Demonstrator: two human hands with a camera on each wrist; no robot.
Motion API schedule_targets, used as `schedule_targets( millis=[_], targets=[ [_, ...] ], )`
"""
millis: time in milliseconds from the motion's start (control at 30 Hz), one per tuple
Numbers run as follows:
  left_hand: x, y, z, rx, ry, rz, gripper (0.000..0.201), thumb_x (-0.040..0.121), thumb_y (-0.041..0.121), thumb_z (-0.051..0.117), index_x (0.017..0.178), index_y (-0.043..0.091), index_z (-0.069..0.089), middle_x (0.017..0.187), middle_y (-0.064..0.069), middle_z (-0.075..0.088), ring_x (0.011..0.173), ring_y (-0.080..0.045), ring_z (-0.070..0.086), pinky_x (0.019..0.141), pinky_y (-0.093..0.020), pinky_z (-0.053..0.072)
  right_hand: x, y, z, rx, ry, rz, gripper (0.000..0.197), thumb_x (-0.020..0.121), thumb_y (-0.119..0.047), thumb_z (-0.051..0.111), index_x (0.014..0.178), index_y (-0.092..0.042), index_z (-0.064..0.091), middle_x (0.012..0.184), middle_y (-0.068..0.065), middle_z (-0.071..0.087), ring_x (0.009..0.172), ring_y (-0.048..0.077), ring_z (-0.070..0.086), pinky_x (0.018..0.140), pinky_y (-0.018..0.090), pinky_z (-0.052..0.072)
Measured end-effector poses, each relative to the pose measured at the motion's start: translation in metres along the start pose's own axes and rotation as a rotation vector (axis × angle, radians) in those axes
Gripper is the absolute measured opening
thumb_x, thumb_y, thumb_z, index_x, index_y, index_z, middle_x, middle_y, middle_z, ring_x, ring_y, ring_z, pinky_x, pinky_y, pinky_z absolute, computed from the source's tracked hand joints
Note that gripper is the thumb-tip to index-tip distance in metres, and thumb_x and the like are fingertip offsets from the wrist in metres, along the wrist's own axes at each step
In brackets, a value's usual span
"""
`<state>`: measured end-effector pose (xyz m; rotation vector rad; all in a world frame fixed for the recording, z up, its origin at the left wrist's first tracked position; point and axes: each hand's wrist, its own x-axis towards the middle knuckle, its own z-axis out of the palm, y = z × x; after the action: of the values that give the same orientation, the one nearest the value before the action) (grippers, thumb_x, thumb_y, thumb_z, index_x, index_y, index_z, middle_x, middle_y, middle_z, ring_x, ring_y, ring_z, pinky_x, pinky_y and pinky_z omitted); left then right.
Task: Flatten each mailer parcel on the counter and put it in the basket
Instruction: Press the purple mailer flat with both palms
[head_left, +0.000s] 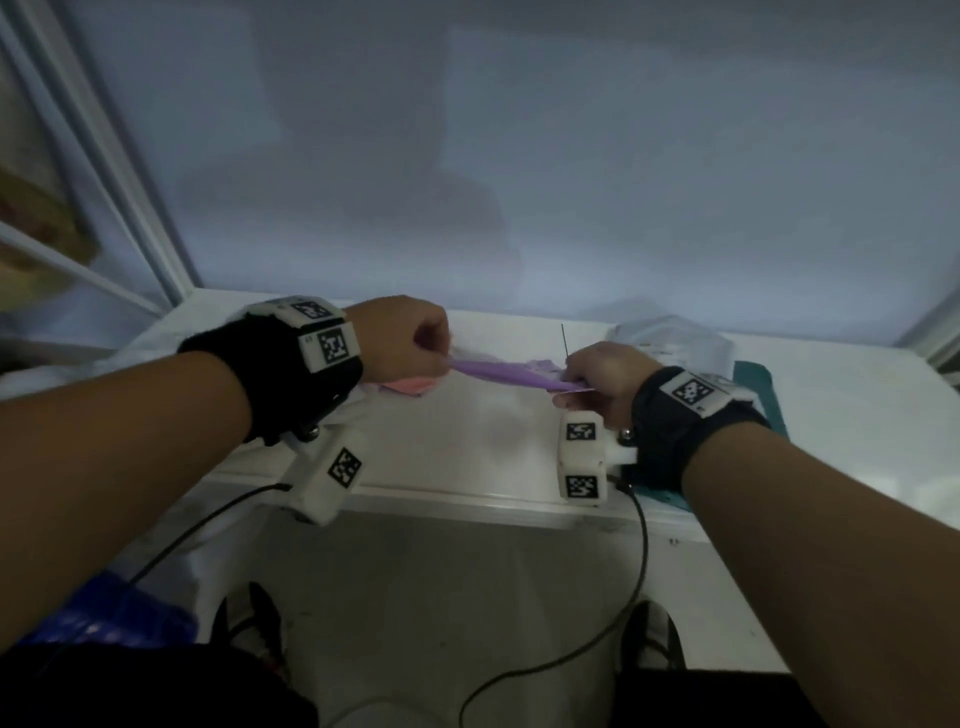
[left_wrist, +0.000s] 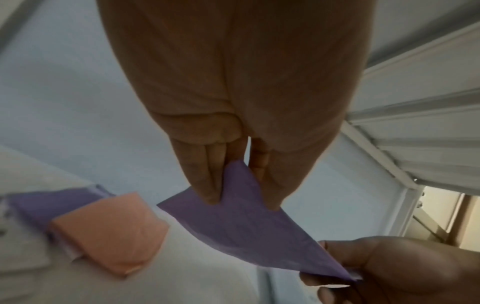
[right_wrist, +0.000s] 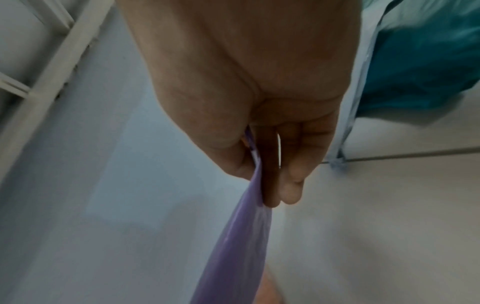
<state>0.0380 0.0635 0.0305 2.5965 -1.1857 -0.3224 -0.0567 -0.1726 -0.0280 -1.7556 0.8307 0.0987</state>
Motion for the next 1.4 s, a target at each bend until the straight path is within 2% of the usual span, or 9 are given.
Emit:
schedule_targets(
  millis=[100,233,400,600,767,933,1067,1267,1400],
  targets=[
    [0.005,-0.01,0.036,0.003,-0.078,-0.035,0.013,0.089,0.033,0.064,0.092,0.02,0.065,0.089,0.005,0.062,0.086,-0.016,0.058,0.073,-0.023,0.039,0.008,0.025,0.008,-0.234,-0.056,-0.064,0.026,0.09,-0.004,0.058,0.073,-0.023,0.05,0.096,0.009,0.059,0.091,0.022,0.06,0.09,0.041,0.057],
    [0.008,-0.022,0.082,-0.009,-0.192,-0.079,0.012,0.091,0.03,0.061,0.092,0.018,0.063,0.095,-0.001,0.066,0.089,-0.022,0.06,0.08,-0.03,0.046,0.013,0.048,0.016,-0.376,-0.066,0.007,0.011,0.08,0.002,0.06,0.074,-0.006,0.063,0.069,0.016,0.06,0.061,0.027,0.057,0.049,0.03,0.044],
    [0.013,-0.028,0.101,0.081,-0.154,-0.152,0.01,0.093,0.023,0.053,0.084,0.018,0.054,0.085,0.0,0.058,0.073,-0.018,0.052,0.062,-0.026,0.035,0.005,0.067,0.016,-0.359,-0.169,0.071,0.024,0.083,0.008,0.056,0.068,-0.01,0.061,0.068,0.012,0.061,0.057,0.024,0.058,0.051,0.029,0.047],
    [0.024,-0.034,0.108,0.024,-0.091,-0.235,0.008,0.092,0.024,0.051,0.099,0.021,0.054,0.111,-0.005,0.062,0.099,-0.027,0.057,0.085,-0.034,0.046,-0.009,0.056,0.016,-0.491,-0.191,-0.018,0.017,0.096,-0.01,0.051,0.082,-0.01,0.06,0.075,0.008,0.057,0.065,0.023,0.054,0.055,0.024,0.04],
    [0.036,-0.032,0.131,-0.022,-0.068,-0.253,0.04,0.095,0.03,0.053,0.133,0.019,0.048,0.138,-0.008,0.05,0.122,-0.029,0.05,0.1,-0.033,0.04,0.014,0.055,0.034,-0.682,0.208,-0.179,0.032,0.087,-0.038,0.05,0.112,-0.02,0.059,0.119,0.011,0.058,0.11,0.035,0.055,0.097,0.044,0.046],
    [0.064,-0.03,0.167,0.088,-0.041,-0.176,0.063,0.096,0.042,0.043,0.151,0.016,0.026,0.158,-0.012,0.021,0.143,-0.035,0.022,0.118,-0.039,0.017,0.046,0.073,0.086,-0.914,0.146,-0.411,0.061,0.09,-0.047,0.03,0.143,-0.02,0.044,0.151,0.009,0.038,0.141,0.033,0.03,0.116,0.048,0.026],
    [0.08,-0.04,0.197,0.147,-0.04,-0.12,0.075,0.082,0.042,0.013,0.152,0.018,0.02,0.159,-0.012,0.019,0.143,-0.037,0.022,0.117,-0.047,0.017,0.083,0.094,0.122,-1.006,0.078,-0.494,0.085,0.083,-0.052,-0.008,0.148,-0.019,0.035,0.158,0.007,0.03,0.147,0.035,0.019,0.118,0.053,0.016],
    [0.068,-0.046,0.22,0.205,0.043,-0.089,0.073,0.088,0.047,-0.001,0.152,0.021,0.021,0.159,-0.011,0.02,0.144,-0.034,0.02,0.117,-0.048,0.018,0.077,0.113,0.123,-0.961,0.131,-0.526,0.074,0.092,-0.051,-0.005,0.151,-0.024,0.03,0.159,0.001,0.028,0.149,0.029,0.017,0.12,0.051,0.015],
    [0.063,-0.047,0.224,0.202,0.075,-0.074,0.078,0.086,0.049,-0.011,0.154,0.018,0.013,0.16,-0.014,0.016,0.146,-0.032,0.015,0.118,-0.047,0.014,0.056,0.111,0.119,-0.87,0.188,-0.523,0.056,0.103,-0.045,0.016,0.156,-0.028,0.017,0.163,0.006,0.015,0.151,0.028,0.008,0.122,0.045,0.006]
  ],
)
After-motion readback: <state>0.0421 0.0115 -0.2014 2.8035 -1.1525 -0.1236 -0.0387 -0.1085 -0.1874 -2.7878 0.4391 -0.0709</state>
